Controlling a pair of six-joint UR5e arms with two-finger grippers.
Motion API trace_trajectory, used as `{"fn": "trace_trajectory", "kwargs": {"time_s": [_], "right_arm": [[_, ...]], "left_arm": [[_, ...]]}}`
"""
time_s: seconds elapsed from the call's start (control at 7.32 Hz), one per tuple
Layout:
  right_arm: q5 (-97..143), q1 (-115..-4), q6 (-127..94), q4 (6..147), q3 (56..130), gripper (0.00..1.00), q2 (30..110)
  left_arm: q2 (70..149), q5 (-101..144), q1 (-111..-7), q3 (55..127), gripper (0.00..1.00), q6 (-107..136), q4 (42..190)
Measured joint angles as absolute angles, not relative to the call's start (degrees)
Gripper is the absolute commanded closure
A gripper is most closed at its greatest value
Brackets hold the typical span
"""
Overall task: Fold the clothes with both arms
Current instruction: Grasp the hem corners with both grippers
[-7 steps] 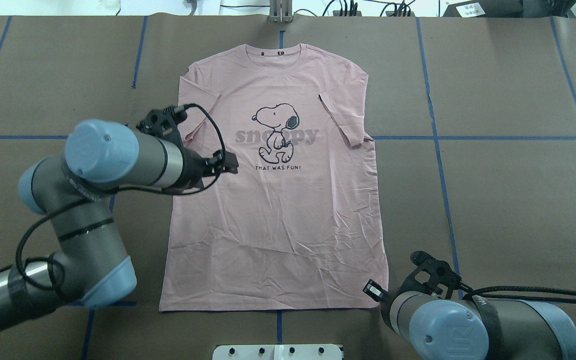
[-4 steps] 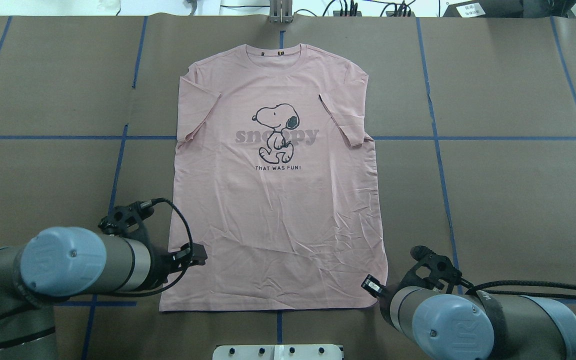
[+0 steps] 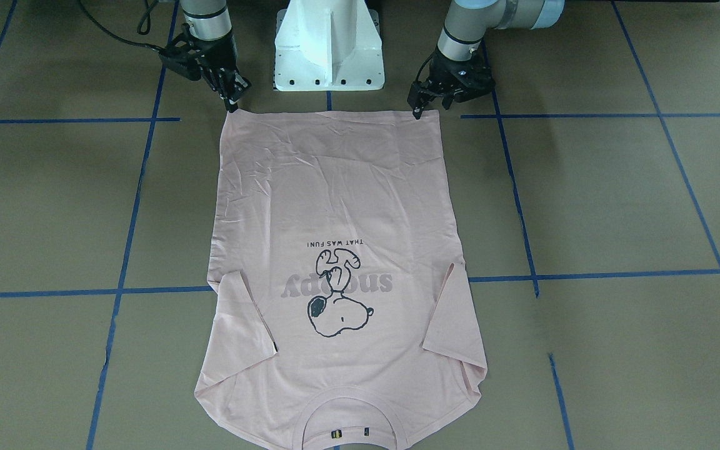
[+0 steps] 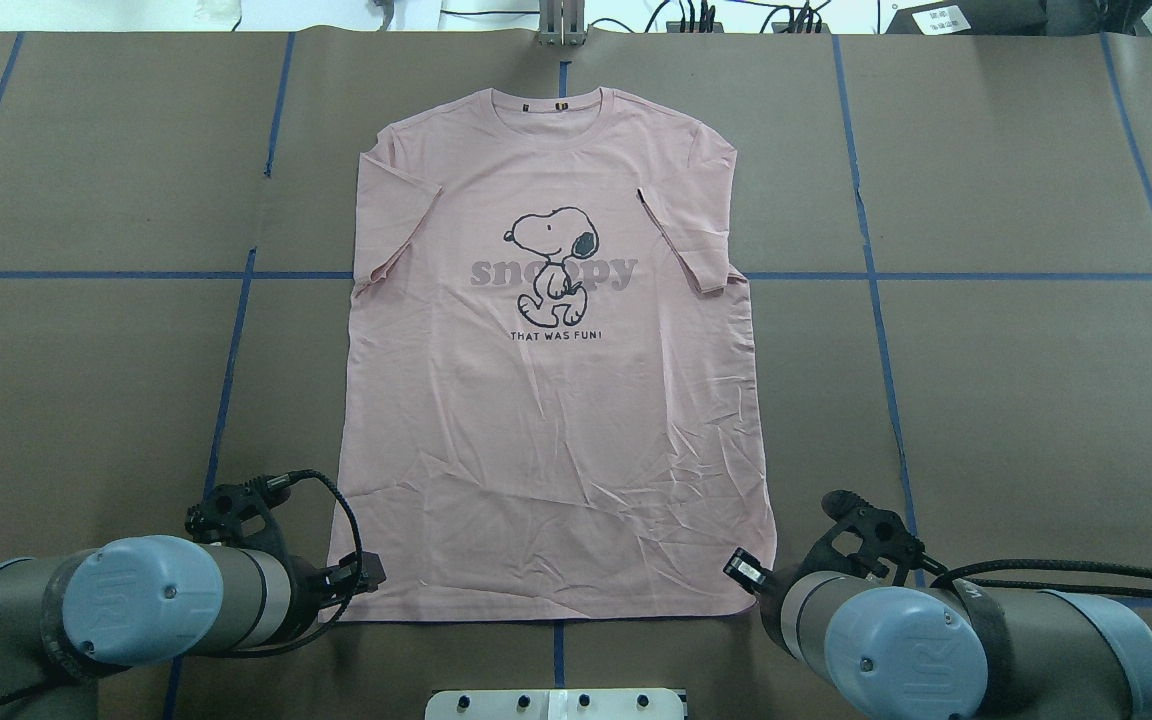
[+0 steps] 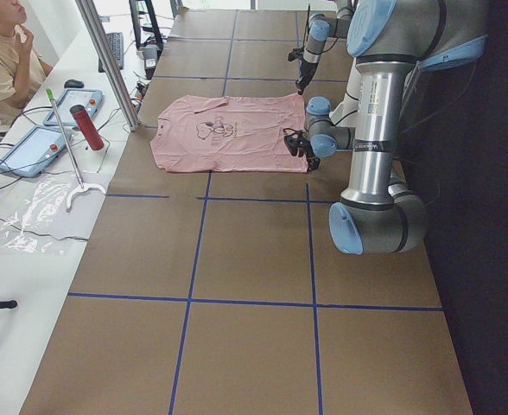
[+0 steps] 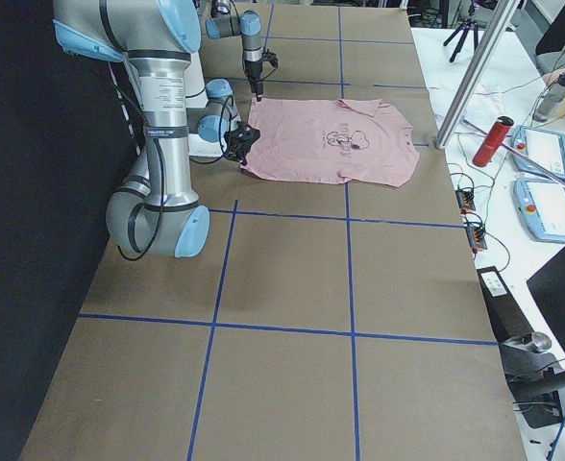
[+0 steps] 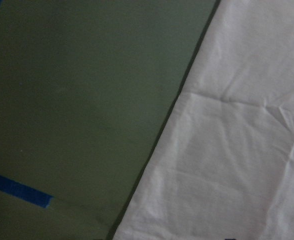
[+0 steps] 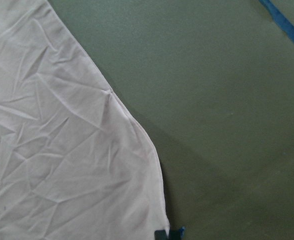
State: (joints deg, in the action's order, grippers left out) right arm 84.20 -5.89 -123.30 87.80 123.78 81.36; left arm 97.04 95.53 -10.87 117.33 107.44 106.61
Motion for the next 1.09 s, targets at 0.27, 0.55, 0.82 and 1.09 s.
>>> {"fn": "trace_trajectory", "kwargs": {"time_s": [0.27,0.55,0.82,1.09], "right_arm": [[84.2,-5.9,-123.2,87.8,123.8,1.00,81.4],[84.2,-5.9,-123.1,87.8,123.9,1.00,81.3],[84.4,-5.9,-123.1,87.8,123.9,1.00,81.1],[84.4,-5.9,-123.2,87.8,123.8,1.00,80.9]], "left_arm": [[97.0,95.5,-10.5,117.0,0.26,108.3,106.6],[96.9,95.5,-10.2,116.5,0.30,108.8,106.6],[96.9,95.5,-9.9,115.9,0.71,108.8,106.7],[96.9,95.7,-9.9,115.8,1.00,108.8,106.7]]}}
